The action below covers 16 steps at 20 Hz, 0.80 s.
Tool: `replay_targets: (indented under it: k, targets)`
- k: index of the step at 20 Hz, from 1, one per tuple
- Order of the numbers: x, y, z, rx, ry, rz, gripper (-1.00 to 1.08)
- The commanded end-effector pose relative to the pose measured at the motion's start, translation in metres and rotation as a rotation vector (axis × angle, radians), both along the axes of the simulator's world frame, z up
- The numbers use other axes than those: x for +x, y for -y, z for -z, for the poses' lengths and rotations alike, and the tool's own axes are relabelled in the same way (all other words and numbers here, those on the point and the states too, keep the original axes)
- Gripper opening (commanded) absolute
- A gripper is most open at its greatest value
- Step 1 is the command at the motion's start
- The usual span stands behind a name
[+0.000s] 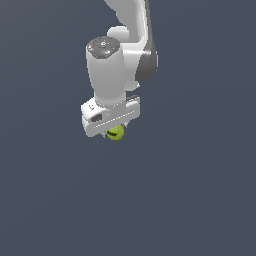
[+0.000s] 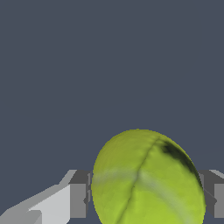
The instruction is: Pick up the object and move it to a goal position.
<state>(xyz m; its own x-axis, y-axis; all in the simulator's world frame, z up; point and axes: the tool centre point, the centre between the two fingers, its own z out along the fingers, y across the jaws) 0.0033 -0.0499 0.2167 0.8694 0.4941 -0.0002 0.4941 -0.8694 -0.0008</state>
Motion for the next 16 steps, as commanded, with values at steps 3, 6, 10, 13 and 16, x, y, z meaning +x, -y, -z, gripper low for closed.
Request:
replay_targets:
  k: [3, 6, 10, 13, 16]
  targets:
    - [0.002, 0.014, -0.052, 0.0, 0.001, 0.0, -1.0]
    - [0.004, 0.022, -0.082, 0.0, 0.001, 0.0, -1.0]
    - [0.006, 0.031, -0.112, 0.0, 0.001, 0.0, -1.0]
    - [0.008, 0.035, -0.129, 0.0, 0.001, 0.0, -1.0]
    - [0.009, 0.039, -0.141, 0.0, 0.001, 0.0, -1.0]
